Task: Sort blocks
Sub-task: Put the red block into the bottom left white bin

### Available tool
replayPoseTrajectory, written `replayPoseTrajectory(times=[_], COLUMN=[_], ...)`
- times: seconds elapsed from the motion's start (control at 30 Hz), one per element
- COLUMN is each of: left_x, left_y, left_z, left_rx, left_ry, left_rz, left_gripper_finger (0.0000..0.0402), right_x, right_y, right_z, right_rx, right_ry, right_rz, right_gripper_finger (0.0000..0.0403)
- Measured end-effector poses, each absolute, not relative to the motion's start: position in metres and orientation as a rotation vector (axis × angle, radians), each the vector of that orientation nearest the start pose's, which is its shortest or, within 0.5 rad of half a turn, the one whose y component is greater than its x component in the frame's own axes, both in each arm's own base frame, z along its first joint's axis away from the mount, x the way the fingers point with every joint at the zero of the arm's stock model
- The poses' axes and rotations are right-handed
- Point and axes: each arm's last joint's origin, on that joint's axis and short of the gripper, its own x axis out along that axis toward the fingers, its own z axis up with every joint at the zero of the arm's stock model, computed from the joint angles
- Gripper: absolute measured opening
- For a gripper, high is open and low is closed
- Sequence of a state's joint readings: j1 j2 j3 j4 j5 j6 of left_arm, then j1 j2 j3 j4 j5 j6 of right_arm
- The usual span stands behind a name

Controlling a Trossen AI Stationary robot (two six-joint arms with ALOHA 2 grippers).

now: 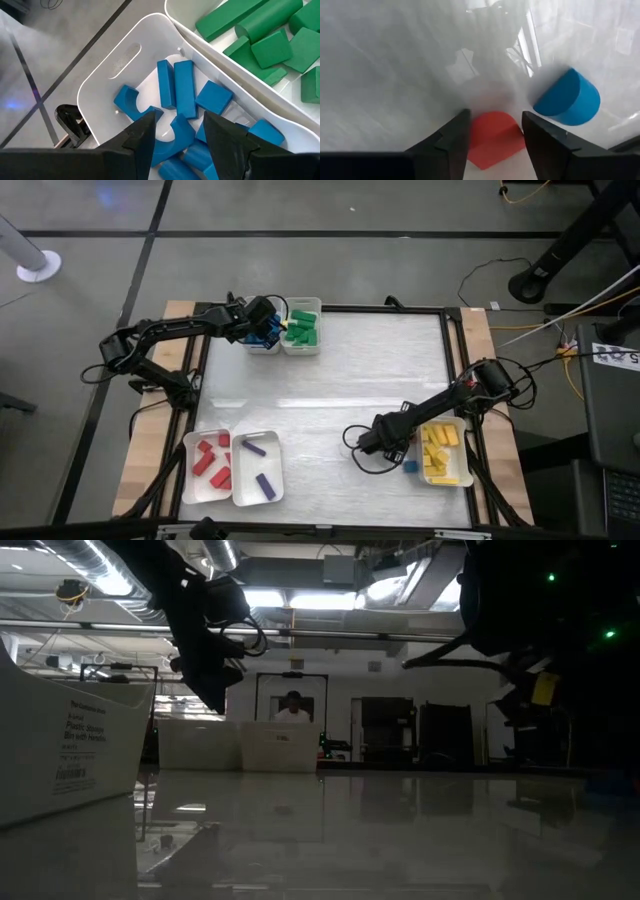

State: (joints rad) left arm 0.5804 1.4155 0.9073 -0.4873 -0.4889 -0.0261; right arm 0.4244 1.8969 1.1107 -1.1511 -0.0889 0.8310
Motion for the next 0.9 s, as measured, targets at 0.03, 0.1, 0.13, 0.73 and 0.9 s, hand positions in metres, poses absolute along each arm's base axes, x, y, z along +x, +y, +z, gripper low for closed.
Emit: replayPoseTrajectory(times=[0.03, 0.1, 0.13, 0.73, 0.9], left_x=[0.221, 0.221, 0.221, 0.221, 0.221], left_y=[0.161, 0.161, 0.161, 0.161, 0.161], left_z=[0.219, 0.219, 0.219, 0.219, 0.219], left_rx=[-0.069, -0.069, -0.069, -0.069, -0.069], left_ry=[1.027, 1.027, 1.027, 1.027, 1.027], left_rz=[0.990, 0.990, 0.990, 0.990, 0.989], left_gripper_finger=[0.0155, 0.0155, 0.0155, 0.0155, 0.0155], right_x=[0.259, 0.259, 0.260, 0.267, 0.270], right_y=[0.120, 0.120, 0.120, 0.126, 0.131], right_z=[0.132, 0.132, 0.132, 0.138, 0.137], right_rx=[0.214, 0.200, 0.197, 0.354, 0.498], right_ry=[1.894, 1.902, 1.905, 1.870, 1.896], right_rz=[-0.447, -0.417, -0.405, -0.511, -0.455], right_gripper_finger=[0.0176, 0.0170, 0.0168, 0.0167, 0.0167])
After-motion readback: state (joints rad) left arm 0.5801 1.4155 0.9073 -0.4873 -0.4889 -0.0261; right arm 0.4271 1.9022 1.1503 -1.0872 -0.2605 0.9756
